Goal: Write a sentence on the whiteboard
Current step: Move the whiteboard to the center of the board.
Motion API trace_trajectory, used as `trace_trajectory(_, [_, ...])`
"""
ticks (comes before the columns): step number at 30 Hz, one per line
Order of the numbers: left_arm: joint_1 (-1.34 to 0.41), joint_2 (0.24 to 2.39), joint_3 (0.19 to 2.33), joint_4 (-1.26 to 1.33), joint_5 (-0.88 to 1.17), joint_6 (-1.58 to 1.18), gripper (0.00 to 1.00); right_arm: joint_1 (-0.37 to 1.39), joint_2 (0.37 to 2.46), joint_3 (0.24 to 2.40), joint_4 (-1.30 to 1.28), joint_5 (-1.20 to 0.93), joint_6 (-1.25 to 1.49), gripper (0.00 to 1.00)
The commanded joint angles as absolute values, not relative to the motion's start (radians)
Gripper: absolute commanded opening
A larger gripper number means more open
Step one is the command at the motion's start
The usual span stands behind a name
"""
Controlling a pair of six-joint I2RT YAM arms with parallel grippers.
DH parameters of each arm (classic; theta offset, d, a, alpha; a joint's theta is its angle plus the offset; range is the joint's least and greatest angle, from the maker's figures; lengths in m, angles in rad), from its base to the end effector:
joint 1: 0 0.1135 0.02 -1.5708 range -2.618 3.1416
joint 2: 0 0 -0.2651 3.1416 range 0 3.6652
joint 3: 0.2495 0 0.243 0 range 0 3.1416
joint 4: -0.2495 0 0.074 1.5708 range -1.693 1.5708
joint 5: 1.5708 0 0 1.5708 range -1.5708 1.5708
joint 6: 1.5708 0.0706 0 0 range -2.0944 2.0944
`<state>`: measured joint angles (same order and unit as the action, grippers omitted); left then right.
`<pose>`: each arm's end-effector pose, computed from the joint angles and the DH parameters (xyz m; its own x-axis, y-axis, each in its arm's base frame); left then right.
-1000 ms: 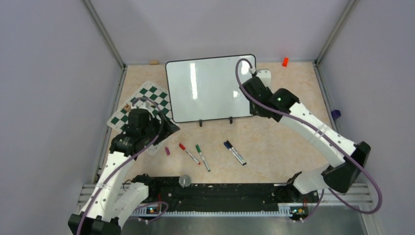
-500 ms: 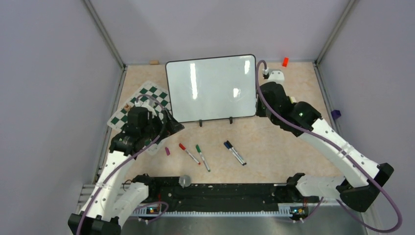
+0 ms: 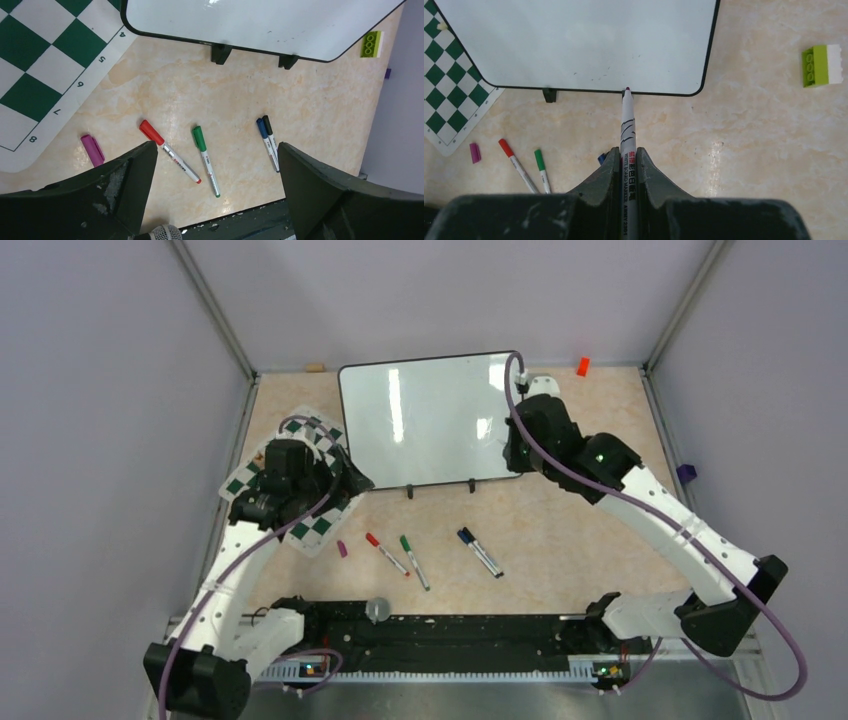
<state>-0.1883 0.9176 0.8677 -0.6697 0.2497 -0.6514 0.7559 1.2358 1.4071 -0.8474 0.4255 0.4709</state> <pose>0.1973 -0.0554 0.2783 -0.7355 -0.4579 -0.4993 -0.1031 0.8041 -0.5855 0.2110 0.1589 0.3766 -0.5829 0.0184 -0.8123 -0.1414 0.9822 0.1237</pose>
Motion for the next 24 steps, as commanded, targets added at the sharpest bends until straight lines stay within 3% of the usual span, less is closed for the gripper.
trace_trajectory(1, [-0.156, 1.021, 0.994, -0.602, 0.221, -0.639, 0.94, 0.74, 1.29, 1.494, -0.845, 0.296, 0.429, 0.0])
trace_trajectory(9, [-0.123, 1.138, 1.129, -0.505, 0.21, -0.603, 0.94, 0.697, 1.332, 1.511, -0.747, -0.127, 0.37, 0.0])
trace_trajectory(15, [-0.012, 1.168, 1.06, -0.28, 0.41, -0.589, 0.99, 0.694, 1.336, 1.496, -0.717, -0.135, 0.346, 0.0])
trace_trajectory(18, [0.089, 1.241, 1.093, -0.246, 0.526, -0.607, 0.94, 0.692, 1.331, 1.509, -0.717, -0.132, 0.322, 0.0])
trace_trajectory(24, [0.171, 1.365, 1.184, -0.238, 0.518, -0.576, 0.95, 0.67, 1.324, 1.514, -0.693, -0.19, 0.287, 0.0])
